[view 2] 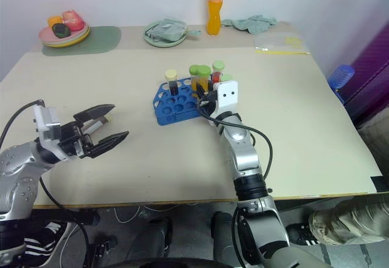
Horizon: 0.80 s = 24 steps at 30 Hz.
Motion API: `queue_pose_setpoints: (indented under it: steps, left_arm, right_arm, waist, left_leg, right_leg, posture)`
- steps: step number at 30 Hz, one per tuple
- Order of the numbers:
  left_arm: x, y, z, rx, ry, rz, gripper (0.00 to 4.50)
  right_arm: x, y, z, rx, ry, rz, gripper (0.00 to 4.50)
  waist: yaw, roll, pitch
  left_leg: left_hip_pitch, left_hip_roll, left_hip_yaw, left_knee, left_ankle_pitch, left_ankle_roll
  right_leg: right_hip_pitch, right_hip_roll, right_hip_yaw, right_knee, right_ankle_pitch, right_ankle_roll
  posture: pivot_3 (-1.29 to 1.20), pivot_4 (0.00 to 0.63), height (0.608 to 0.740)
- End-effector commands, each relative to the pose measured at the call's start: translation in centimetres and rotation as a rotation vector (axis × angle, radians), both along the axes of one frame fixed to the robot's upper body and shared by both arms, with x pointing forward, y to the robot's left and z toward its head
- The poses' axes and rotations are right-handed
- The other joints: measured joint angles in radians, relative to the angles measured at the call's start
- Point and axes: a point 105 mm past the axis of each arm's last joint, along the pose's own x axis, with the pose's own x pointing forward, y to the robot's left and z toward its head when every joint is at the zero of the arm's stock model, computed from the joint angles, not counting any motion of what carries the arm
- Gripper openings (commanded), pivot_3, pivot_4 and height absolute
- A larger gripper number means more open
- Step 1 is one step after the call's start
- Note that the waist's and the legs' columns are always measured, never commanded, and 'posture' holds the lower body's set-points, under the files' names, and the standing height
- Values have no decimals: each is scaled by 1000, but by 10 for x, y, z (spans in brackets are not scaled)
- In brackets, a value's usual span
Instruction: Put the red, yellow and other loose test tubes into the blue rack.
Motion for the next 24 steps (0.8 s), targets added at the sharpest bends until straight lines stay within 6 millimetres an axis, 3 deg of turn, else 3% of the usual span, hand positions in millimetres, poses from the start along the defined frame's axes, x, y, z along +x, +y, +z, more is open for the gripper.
queue_pose_setpoints:
  steps: [1,4,10,14,19,22,24]
  left_arm:
    - [-3,0,10,9,-44,-6,4500]
    - [-3,-1,10,9,-44,-7,4500]
    - [-4,0,11,10,-43,-2,4500]
    - [-5,3,11,19,-36,12,4500]
    - [0,21,5,67,41,115,4500]
    - [11,46,0,128,108,253,4500]
    - [24,60,5,154,152,372,4500]
  right_arm:
    - [0,6,10,-1,-37,12,729]
    - [-1,6,9,-6,-49,23,729]
    - [-5,-1,9,-32,-57,26,3693]
    - [-22,-6,8,-55,-69,105,3693]
    - [-58,-31,-6,-167,-23,243,3693]
    - [-78,-36,2,-205,-32,340,3693]
    - [-92,-36,19,-179,-53,486,3693]
  waist:
    - [0,0,0]
    - [0,0,0]
    - [0,0,0]
    - [3,0,0]
    - [3,0,0]
    - [0,0,0]
    - [0,1,1]
  left_leg:
    - [0,0,0,0,0,0]
    - [0,0,0,0,0,0]
    - [0,0,0,0,0,0]
    - [0,0,0,0,0,0]
    - [0,0,0,0,0,0]
    - [0,0,0,1,0,0]
    - [1,0,0,0,0,0]
  right_leg:
    - [0,0,0,0,0,0]
    - [0,0,0,0,0,0]
    - [0,0,0,0,0,0]
    - [0,0,0,0,0,0]
    - [1,0,0,-1,-1,0]
    - [1,0,0,-1,-2,2]
    - [1,0,0,0,-3,3]
  posture:
    - [0,150,740]
    - [0,150,740]
    - [0,150,740]
    - [0,150,740]
    - [0,150,740]
    - [0,150,740]
    - [0,150,740]
